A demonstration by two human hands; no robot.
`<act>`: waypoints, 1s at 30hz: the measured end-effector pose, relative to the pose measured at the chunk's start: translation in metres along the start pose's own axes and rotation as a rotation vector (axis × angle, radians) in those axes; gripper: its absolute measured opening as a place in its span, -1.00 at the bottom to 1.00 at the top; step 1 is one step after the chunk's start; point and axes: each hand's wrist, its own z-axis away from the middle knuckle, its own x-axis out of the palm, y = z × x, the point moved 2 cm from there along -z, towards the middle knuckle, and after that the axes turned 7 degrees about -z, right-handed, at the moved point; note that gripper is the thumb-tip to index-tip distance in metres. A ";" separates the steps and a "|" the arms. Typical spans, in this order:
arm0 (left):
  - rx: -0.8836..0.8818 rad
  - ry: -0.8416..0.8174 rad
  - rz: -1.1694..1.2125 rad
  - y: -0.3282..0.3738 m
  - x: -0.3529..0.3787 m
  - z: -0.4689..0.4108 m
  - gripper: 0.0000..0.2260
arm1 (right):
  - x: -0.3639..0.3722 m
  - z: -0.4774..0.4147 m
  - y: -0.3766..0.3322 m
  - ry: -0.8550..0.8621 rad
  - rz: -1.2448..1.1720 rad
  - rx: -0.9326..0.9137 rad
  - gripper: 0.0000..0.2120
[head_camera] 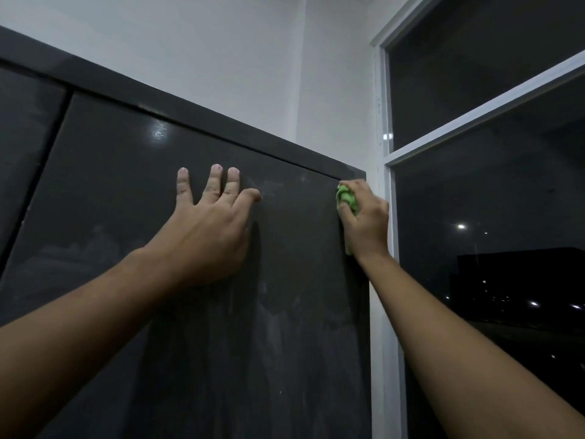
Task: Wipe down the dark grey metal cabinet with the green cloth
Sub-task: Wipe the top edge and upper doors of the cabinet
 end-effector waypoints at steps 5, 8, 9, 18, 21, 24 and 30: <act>-0.023 0.067 0.061 -0.009 -0.001 0.001 -0.52 | 0.004 -0.041 0.008 0.102 -0.010 0.089 -0.72; -0.010 0.089 0.081 -0.012 0.000 0.001 -0.50 | 0.008 -0.051 0.007 0.133 0.034 0.152 -0.73; -0.009 0.097 0.099 -0.013 0.001 0.001 -0.51 | 0.010 -0.051 0.004 0.140 0.035 0.132 -0.73; -0.010 0.082 0.310 -0.034 -0.008 0.000 -0.55 | 0.021 -0.014 -0.045 -0.230 -0.143 -0.578 -0.65; -0.095 0.196 0.394 -0.046 -0.033 0.004 -0.59 | 0.022 -0.028 -0.053 -0.120 -0.256 -0.358 -0.70; -0.122 0.215 0.312 -0.060 -0.043 0.015 -0.57 | 0.038 -0.026 -0.077 -0.044 -0.202 -0.117 -0.69; -0.109 0.164 0.019 -0.073 -0.043 0.032 -0.60 | 0.054 0.021 -0.145 -0.359 -0.291 -0.354 -0.55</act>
